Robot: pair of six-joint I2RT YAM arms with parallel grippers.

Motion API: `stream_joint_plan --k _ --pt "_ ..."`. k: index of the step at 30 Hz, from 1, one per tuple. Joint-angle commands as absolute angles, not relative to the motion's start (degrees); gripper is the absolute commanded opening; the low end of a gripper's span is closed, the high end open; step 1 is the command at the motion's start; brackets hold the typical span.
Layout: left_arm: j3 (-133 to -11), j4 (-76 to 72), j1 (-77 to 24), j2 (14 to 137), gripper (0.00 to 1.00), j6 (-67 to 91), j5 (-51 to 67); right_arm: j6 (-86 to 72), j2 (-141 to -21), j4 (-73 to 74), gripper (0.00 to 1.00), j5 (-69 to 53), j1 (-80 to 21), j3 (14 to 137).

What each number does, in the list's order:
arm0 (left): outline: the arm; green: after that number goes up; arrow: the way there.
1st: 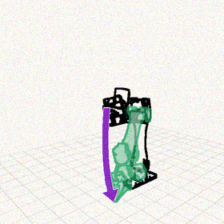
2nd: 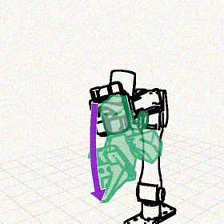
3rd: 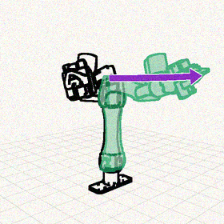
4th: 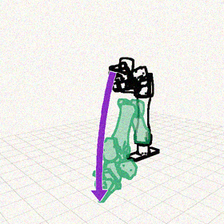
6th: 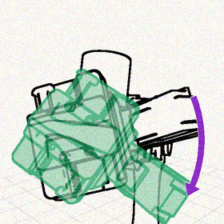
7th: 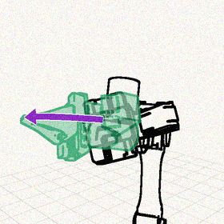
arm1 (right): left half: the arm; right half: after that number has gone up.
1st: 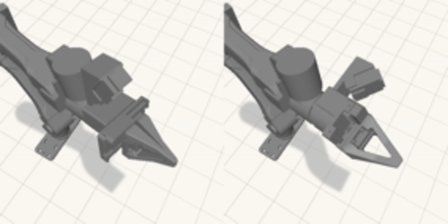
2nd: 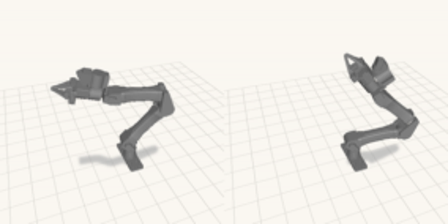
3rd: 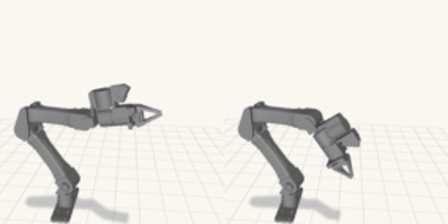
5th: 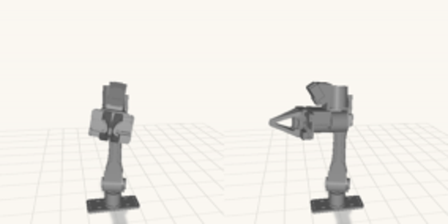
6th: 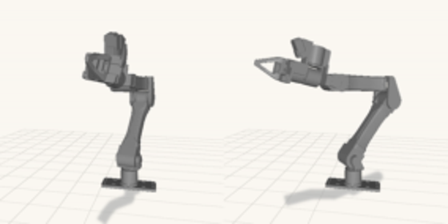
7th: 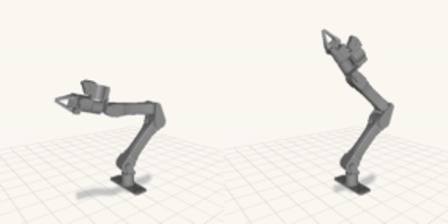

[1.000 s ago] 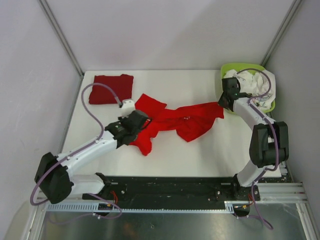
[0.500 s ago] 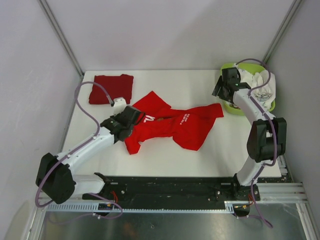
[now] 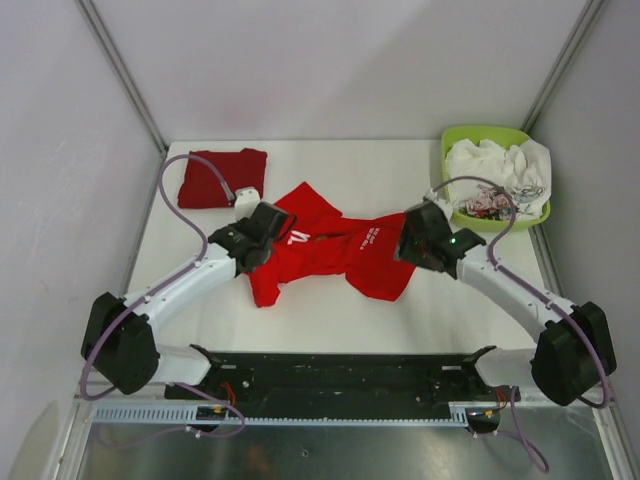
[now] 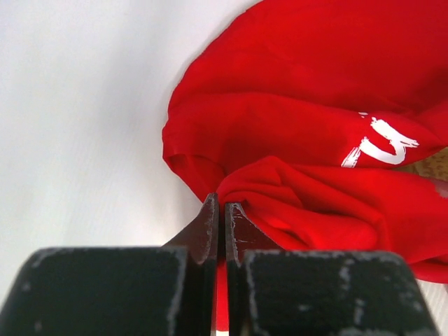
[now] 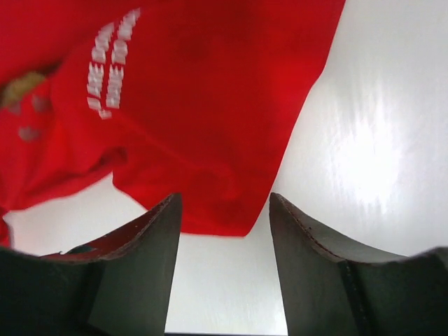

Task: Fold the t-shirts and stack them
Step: Flatten out the tshirt

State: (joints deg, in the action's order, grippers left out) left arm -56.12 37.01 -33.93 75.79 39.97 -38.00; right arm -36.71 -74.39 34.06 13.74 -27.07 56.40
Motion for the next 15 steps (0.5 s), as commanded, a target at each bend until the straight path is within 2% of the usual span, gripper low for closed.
stream_joint_plan --k 1,7,15 --pt "-58.6 34.7 -33.6 76.8 0.0 39.7 -36.8 -46.8 -71.1 34.8 0.57 17.6 -34.0 51.3" --pt "-58.7 33.8 -33.6 77.4 0.0 39.3 -36.3 -52.4 -70.8 32.7 0.51 19.5 -39.8 46.0" --pt "-58.8 33.4 -33.6 77.0 0.0 38.2 -36.4 -55.5 -72.8 26.9 0.48 17.4 -41.3 40.2"
